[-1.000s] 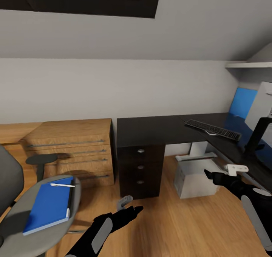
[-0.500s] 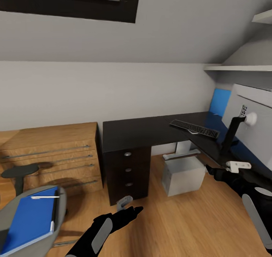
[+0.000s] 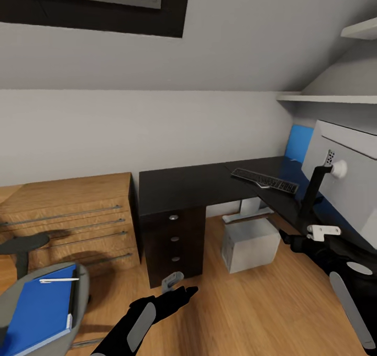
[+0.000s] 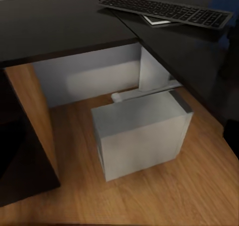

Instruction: In the bedroom, organize the workspace by keeping the computer under the desk, ensuring the monitor is on the desk, placing the keyboard on the desk next to the monitor, placing the mouse on the desk next to the keyboard, moving the folder from the swivel chair onto the desk next to the mouse, stacking the notebook on top of the folder with the pen on top of the notebook, and positioning the swivel chair next to the desk.

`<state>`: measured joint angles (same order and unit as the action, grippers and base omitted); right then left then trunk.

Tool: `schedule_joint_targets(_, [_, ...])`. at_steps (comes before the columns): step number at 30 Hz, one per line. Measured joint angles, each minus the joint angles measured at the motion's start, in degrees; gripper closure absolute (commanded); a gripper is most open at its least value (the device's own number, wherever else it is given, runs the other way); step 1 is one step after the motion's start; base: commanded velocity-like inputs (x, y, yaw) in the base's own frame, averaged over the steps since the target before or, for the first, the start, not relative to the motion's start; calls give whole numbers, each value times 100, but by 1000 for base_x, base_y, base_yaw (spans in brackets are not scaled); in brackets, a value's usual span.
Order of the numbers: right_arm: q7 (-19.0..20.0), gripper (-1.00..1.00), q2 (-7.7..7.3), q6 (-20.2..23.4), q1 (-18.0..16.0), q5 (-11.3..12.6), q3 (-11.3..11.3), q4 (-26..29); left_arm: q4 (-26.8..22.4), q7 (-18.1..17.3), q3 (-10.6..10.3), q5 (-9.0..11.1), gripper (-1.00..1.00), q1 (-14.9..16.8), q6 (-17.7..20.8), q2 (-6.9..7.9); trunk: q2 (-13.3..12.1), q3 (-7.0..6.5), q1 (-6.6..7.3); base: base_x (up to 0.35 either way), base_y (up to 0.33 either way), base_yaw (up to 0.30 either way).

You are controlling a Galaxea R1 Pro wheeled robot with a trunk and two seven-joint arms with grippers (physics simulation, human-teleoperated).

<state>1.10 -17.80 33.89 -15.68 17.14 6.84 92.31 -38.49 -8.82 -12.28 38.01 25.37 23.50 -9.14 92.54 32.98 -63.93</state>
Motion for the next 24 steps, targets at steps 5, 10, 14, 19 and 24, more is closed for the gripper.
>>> schedule_joint_targets(5, [4,-100,-9,37,14,0,-181,5,2,19,91,39,-100,-6,-8,16,-201,-90,110,0,0,-3])
schedule_joint_targets(10, [2,-100,-6,53,15,-3,-321,7,2,24,164,237,-100,-20,-4,30,-401,-180,220,0,0,-6])
schedule_joint_targets(14, [2,-100,-11,58,21,-4,-416,9,3,28,187,324,-100,-24,-6,39,-562,-251,308,0,0,-93])
schedule_joint_targets(19, [2,-100,-19,60,15,-4,-442,9,8,30,203,351,-100,-25,-3,42,-762,-341,417,0,0,-190])
schedule_joint_targets(24, [2,-100,-43,51,8,-5,-451,10,16,30,213,360,-100,-26,-2,43,-963,-431,527,0,0,-274])
